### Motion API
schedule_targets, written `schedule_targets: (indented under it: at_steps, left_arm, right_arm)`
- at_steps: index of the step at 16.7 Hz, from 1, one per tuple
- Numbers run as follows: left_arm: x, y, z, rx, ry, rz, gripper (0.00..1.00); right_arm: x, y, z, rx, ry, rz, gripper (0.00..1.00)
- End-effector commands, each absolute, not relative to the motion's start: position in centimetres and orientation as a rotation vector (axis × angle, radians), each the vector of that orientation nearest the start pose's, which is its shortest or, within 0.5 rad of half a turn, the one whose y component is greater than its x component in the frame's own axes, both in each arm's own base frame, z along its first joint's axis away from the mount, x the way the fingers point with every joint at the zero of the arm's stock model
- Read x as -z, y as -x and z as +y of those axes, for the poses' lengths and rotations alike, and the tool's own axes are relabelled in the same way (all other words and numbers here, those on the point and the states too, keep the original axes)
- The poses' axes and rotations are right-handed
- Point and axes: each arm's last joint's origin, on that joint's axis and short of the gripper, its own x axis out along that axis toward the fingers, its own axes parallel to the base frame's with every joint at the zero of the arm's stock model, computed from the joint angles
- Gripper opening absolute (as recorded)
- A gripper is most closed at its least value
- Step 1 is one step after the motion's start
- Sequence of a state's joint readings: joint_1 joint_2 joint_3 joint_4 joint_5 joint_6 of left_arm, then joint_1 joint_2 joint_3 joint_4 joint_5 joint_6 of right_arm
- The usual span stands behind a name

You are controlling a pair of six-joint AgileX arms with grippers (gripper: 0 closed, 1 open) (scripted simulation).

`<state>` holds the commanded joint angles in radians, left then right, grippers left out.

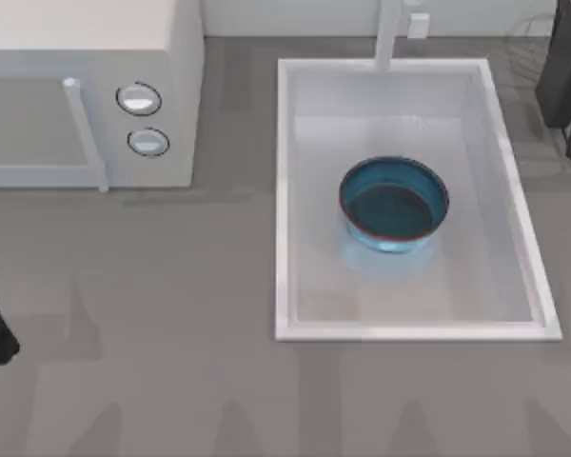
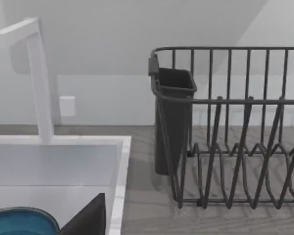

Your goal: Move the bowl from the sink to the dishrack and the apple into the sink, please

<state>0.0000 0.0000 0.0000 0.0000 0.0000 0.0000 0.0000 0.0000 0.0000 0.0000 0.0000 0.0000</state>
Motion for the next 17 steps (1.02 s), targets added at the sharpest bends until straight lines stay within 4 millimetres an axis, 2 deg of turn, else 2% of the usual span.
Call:
schedule_targets:
  at_steps: [3,5,10,14,17]
  left_arm:
    - [-16.0,-10.6,-0.1,0.000,0.000,0.000,1.00]
    - [-16.0,-10.6,-0.1,0.000,0.000,0.000,1.00]
    - [-16.0,-10.6,-0.1,0.000,0.000,0.000,1.00]
    - [-16.0,-10.6,-0.1,0.000,0.000,0.000,1.00]
    - [-16.0,-10.6,-0.1,0.000,0.000,0.000,1.00]
  right_arm:
    - [-16.2,-10.6,-0.1,0.000,-0.003,0.005,1.00]
    - [-17.0,-10.6,0.0,-0.005,-0.018,0.033,1.00]
    - [-21.3,-12.1,0.7,-0.049,-0.101,0.245,1.00]
    - [-25.0,-16.0,2.2,-0.095,-0.182,0.563,1.00]
    - [-26.6,-20.8,4.4,-0.107,-0.228,0.853,1.00]
